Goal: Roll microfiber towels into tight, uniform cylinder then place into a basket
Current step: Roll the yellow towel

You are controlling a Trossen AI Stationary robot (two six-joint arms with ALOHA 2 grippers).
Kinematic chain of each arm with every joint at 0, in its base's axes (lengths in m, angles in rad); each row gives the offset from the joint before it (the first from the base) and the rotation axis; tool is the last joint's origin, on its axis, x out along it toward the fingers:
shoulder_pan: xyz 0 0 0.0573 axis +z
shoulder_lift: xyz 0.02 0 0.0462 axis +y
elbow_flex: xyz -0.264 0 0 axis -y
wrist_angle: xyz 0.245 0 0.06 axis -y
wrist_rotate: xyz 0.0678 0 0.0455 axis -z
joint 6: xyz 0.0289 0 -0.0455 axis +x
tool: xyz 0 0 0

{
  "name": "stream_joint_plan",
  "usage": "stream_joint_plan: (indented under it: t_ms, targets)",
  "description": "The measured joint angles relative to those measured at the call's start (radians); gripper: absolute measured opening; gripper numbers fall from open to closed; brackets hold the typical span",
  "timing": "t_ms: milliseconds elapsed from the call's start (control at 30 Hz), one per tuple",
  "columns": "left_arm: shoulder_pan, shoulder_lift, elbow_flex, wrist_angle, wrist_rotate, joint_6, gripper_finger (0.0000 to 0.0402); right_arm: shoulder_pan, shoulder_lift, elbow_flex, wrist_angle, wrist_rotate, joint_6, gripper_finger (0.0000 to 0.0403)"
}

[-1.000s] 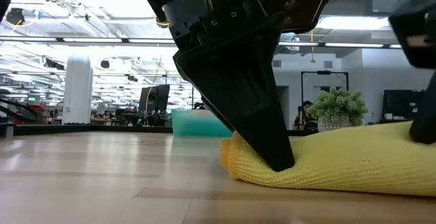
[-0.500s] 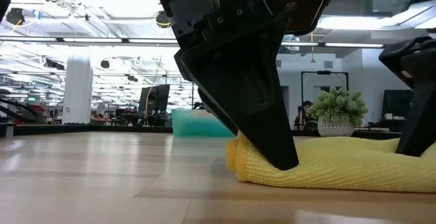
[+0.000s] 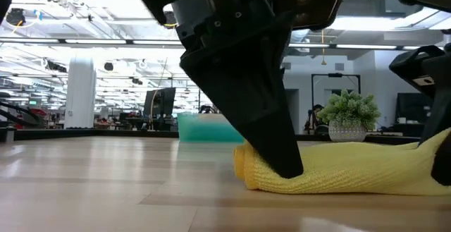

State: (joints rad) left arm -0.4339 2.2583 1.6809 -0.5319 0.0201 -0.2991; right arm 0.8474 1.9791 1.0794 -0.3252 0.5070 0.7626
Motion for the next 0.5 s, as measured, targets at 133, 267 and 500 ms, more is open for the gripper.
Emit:
stream_joint_plan:
  t_ms: [133, 267, 500]
  targets:
    - [-0.009, 0.001, 0.011, -0.021, -0.021, 0.08, 0.0122, 0.006, 0.001, -0.002, 0.009, -0.001, 0.0, 0.0015]
    - [-0.036, -0.015, 0.013, -0.071, -0.129, 0.132, 0.0122, 0.006, 0.002, -0.002, 0.02, -0.013, 0.04, 0.0033]
    - [-0.122, -0.07, 0.01, -0.107, -0.324, 0.189, 0.0122, 0.005, 0.002, -0.003, 0.02, -0.016, 0.053, 0.0016]
